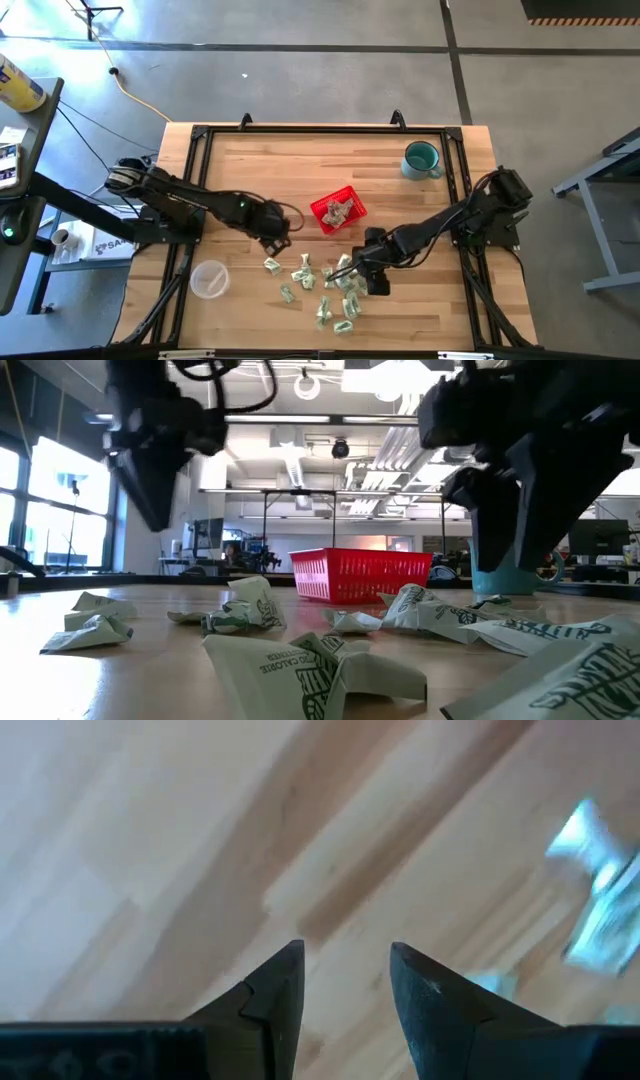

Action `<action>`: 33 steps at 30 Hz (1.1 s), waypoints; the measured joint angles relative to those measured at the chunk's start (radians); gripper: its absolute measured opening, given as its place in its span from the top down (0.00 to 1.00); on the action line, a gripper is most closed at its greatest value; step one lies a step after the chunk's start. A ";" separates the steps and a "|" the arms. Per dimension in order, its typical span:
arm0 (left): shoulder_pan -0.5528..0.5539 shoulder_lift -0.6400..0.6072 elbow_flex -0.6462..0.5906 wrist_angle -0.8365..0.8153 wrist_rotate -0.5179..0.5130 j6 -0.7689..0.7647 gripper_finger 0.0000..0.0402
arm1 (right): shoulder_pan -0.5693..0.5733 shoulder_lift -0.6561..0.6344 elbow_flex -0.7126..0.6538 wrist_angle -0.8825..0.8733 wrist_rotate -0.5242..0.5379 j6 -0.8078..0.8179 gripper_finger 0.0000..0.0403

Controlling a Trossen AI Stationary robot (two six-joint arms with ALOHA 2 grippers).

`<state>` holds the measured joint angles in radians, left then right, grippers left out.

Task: Pick and place items into bin
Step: Put the truvia packet into the red bin

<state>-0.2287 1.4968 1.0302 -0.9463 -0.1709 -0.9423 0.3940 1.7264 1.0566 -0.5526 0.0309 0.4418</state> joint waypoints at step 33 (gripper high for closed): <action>-0.068 -0.004 -0.053 -0.008 0.022 -0.037 0.54 | -0.005 0.138 0.003 0.194 0.026 0.207 0.47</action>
<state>-0.2970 1.4933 0.9768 -0.9542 -0.1493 -0.9790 0.3894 1.8645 1.0595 -0.3588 0.0567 0.6485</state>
